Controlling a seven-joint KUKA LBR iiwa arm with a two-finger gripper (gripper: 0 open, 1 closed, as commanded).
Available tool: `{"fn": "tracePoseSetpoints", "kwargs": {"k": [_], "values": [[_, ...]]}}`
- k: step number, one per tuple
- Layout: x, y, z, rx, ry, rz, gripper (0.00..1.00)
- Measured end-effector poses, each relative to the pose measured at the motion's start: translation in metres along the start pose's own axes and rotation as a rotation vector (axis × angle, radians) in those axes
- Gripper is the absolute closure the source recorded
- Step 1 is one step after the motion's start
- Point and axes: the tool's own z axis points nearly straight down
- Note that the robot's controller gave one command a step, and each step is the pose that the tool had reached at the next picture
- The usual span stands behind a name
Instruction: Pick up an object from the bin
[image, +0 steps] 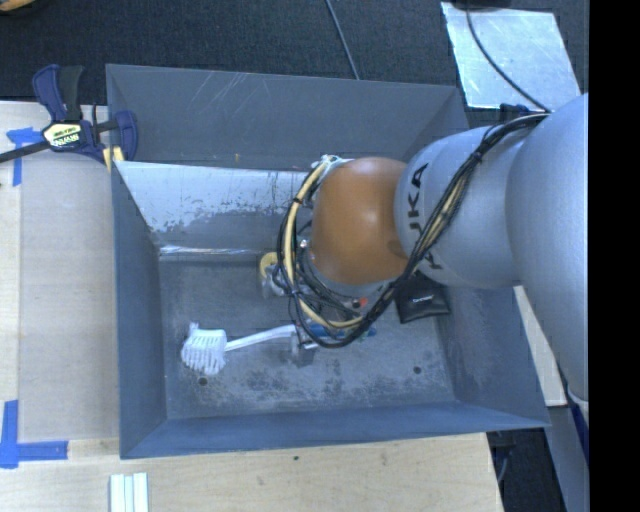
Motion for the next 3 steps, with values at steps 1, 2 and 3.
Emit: {"fn": "tracePoseSetpoints", "kwargs": {"k": [1, 2, 3], "values": [[0.0002, -0.0009, 0.0005, 0.001, 0.001, 0.001, 1.00], [0.0002, -0.0009, 0.0005, 0.001, 0.001, 0.002, 0.00], [0.0002, -0.0009, 0.0005, 0.001, 0.001, 0.002, 0.00]]}}
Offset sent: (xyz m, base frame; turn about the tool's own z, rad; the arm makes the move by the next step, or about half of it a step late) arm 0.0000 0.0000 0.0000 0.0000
